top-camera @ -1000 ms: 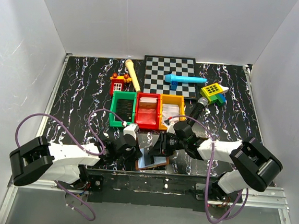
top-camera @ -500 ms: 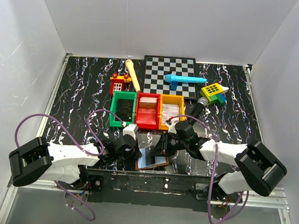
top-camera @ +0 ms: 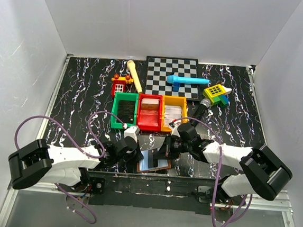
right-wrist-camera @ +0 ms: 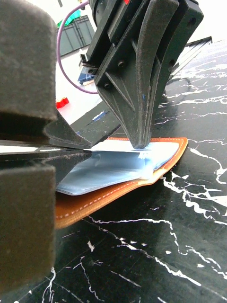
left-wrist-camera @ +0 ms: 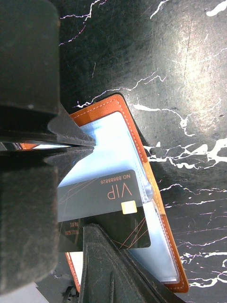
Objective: Take the credit cards out of the card holder
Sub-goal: Remove the credit card from the card holder.
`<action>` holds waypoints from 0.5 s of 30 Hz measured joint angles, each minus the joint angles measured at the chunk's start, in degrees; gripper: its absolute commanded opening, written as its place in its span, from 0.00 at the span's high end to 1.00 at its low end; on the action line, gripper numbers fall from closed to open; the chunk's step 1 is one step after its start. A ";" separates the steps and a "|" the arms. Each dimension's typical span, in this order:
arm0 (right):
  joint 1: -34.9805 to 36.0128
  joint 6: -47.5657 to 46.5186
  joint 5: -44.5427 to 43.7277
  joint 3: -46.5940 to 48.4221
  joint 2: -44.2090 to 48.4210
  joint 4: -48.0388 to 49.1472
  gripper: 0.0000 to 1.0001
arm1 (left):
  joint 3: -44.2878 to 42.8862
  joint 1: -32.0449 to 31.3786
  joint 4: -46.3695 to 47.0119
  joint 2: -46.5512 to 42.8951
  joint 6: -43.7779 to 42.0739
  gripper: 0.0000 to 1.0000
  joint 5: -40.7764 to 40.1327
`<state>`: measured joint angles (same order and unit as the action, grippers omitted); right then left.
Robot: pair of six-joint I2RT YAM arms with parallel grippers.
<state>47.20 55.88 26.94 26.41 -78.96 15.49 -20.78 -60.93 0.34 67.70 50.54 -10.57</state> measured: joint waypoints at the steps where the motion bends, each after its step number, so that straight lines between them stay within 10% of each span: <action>1: 0.00 -0.17 -0.07 0.04 0.07 -0.52 0.97 | 0.13 0.00 0.09 -0.09 0.09 1.00 0.00; 15: -0.35 -3.72 -2.36 1.70 3.82 -9.57 0.99 | 1.33 -0.02 -0.15 -1.70 1.64 1.00 -0.57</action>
<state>46.85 52.16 24.58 28.12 -75.13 5.91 -19.44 -60.95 0.19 66.00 52.18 -11.14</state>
